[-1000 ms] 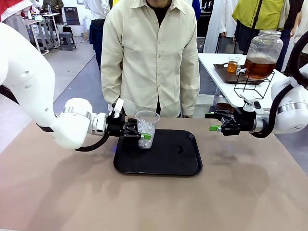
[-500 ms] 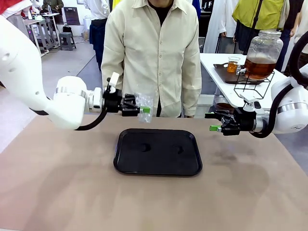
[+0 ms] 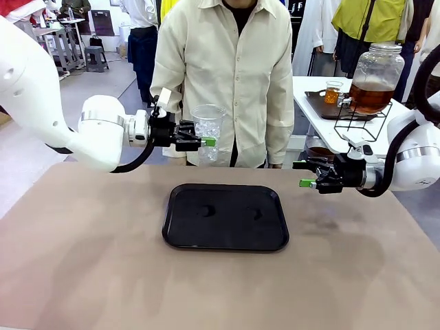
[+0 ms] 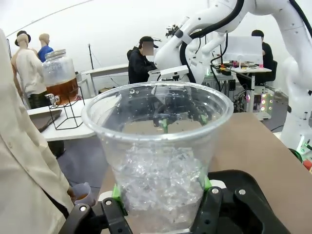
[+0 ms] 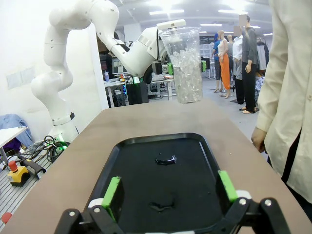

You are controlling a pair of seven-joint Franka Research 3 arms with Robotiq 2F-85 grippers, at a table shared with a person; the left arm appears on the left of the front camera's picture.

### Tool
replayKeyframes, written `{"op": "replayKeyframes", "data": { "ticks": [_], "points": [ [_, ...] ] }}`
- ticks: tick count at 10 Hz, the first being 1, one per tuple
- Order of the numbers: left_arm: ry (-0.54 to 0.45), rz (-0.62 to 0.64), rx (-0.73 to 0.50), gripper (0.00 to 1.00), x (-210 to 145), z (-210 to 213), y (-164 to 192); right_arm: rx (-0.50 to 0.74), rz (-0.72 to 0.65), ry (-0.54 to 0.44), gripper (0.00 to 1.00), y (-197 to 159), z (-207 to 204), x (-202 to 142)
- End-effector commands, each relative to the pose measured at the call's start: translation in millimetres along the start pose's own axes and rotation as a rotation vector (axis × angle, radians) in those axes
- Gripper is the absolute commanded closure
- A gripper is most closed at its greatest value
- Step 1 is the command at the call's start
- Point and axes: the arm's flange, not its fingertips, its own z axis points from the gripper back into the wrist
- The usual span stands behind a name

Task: Pour the drink into the iced cup.
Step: Open the gripper to release the iced cup you were holding.

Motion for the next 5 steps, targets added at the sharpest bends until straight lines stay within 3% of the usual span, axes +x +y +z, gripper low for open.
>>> {"op": "replayKeyframes", "data": {
  "ticks": [1, 5],
  "points": [
    [-0.009, 0.000, 0.009, 0.35, 0.6, 0.4, -3.6, 0.003, 0.004, 0.000, 0.00, -0.7, -1.4, 2.0],
    [-0.009, 0.000, 0.009, 0.35, 0.6, 0.4, -3.6, 0.003, 0.004, 0.000, 0.00, -0.7, -1.4, 2.0]
  ]
}}
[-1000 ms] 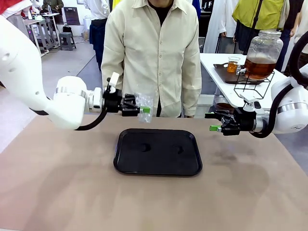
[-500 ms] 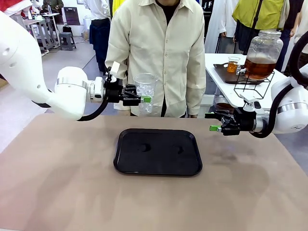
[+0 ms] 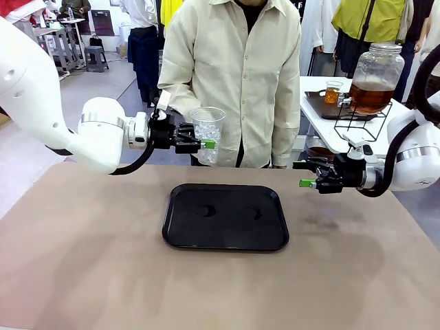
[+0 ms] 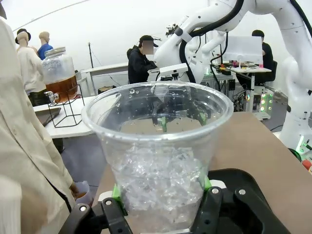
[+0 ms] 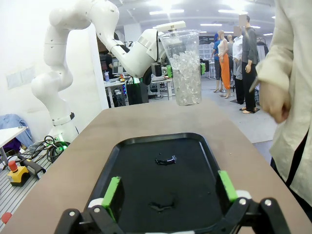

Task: Pour the drink into the iced cup.
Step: Open the gripper to release the iced cup you were holding.

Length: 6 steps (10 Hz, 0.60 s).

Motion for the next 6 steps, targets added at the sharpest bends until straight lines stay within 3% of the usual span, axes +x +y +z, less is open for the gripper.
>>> {"op": "replayKeyframes", "data": {
  "ticks": [1, 6],
  "points": [
    [-0.011, -0.007, 0.009, 0.35, 3.9, 0.2, -1.9, 0.003, 0.004, 0.000, 0.00, -0.7, -1.4, 2.0],
    [-0.011, -0.007, 0.009, 0.35, 3.9, 0.2, -1.9, 0.003, 0.004, 0.000, 0.00, -0.7, -1.4, 2.0]
  ]
}}
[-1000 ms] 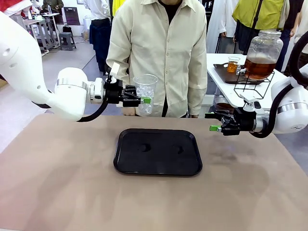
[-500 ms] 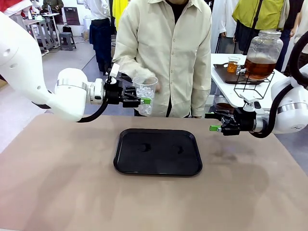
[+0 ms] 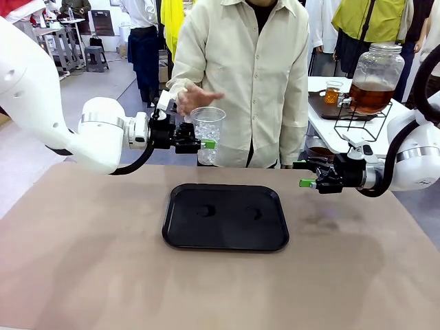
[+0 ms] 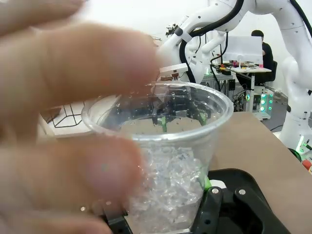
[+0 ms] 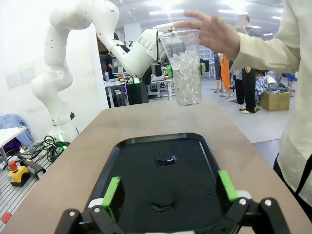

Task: Pour the drink into the iced cup.
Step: Open the gripper to release the iced cup you were holding.

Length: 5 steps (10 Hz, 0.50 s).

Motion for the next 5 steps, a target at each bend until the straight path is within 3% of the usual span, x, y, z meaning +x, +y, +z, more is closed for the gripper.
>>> {"op": "replayKeyframes", "data": {
  "ticks": [1, 5],
  "points": [
    [-0.011, -0.007, 0.009, 0.35, 3.9, 0.2, -1.9, 0.003, 0.004, 0.000, 0.00, -0.7, -1.4, 2.0],
    [-0.011, -0.007, 0.009, 0.35, 3.9, 0.2, -1.9, 0.003, 0.004, 0.000, 0.00, -0.7, -1.4, 2.0]
  ]
}}
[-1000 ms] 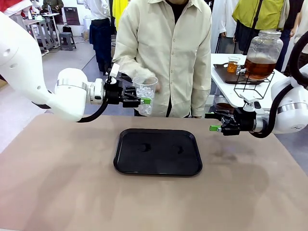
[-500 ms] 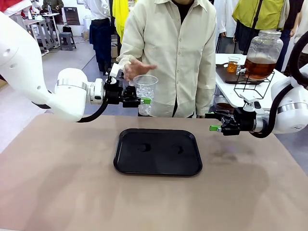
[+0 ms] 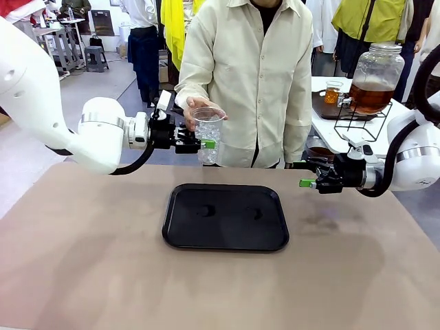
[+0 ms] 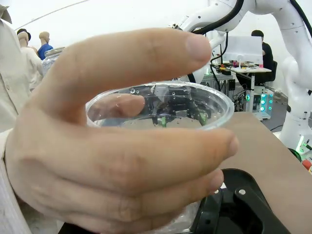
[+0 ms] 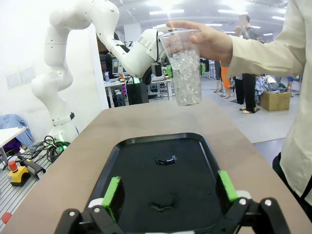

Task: Pour the drink into the iced cup.
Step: Open the gripper to release the iced cup you were holding.

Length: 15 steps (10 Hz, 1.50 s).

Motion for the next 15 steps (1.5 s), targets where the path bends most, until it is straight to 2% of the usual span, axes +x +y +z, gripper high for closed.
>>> {"op": "replayKeyframes", "data": {
  "ticks": [1, 11, 13, 15],
  "points": [
    [-0.011, -0.007, 0.009, 0.35, 4, 0, -2, 0.003, 0.004, 0.000, 0.00, -1, -1, 2],
    [-0.002, -0.001, 0.001, 0.35, 1, 0, 0, 0.003, 0.004, 0.000, 0.00, -1, -1, 2],
    [-0.003, 0.016, 0.006, 0.00, 0, 7, 0, 0.003, 0.004, 0.000, 0.00, -1, -1, 2],
    [0.006, 0.051, 0.000, 0.00, -6, 26, -3, 0.003, 0.004, 0.000, 0.00, -1, -1, 2]
  ]
}}
